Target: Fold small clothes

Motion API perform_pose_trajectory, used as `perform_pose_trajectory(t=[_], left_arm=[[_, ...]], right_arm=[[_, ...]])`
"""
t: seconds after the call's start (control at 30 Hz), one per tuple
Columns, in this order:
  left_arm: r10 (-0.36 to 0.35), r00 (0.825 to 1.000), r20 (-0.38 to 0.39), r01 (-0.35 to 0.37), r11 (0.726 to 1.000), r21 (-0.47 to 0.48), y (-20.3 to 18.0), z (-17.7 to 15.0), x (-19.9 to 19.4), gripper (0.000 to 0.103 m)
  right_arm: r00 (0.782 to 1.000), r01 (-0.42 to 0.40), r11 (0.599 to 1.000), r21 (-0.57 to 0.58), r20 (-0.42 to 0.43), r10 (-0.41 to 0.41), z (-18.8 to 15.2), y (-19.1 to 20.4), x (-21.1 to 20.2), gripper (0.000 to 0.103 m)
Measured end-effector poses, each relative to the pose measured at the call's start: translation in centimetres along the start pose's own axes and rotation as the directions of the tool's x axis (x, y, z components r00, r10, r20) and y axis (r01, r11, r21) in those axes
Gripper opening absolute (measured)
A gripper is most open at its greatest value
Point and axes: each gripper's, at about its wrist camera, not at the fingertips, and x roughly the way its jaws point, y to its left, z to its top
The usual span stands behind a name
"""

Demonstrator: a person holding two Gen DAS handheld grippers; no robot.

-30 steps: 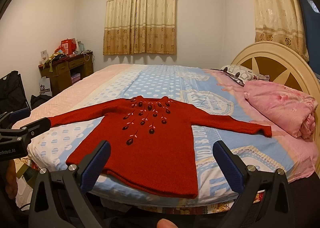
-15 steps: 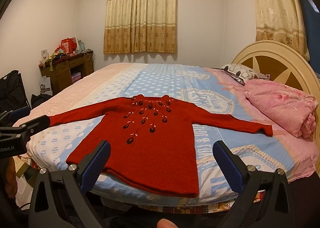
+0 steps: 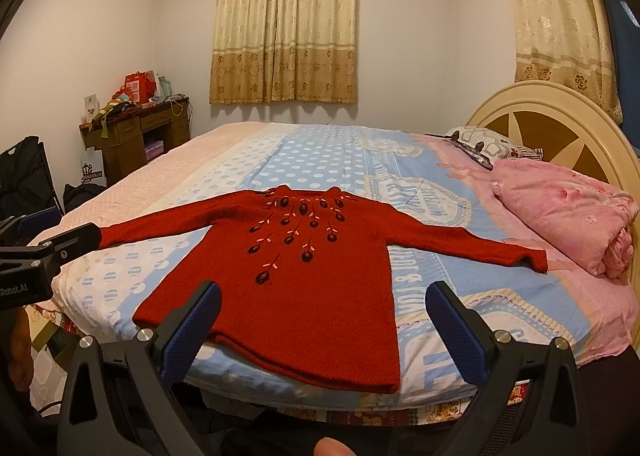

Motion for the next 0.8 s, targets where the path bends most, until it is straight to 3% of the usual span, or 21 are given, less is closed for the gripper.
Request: perform_pose_trajectory(t=[0.8], left_arm=[[-0.009, 1.0, -0.023, 0.009, 1.0, -0.012, 0.5, -0.4, 1.0, 0.103]], right_arm=[[0.999, -0.023, 1.0, -0.017, -0.026, 0.022, -0.3, 0.2, 1.0, 0.102]])
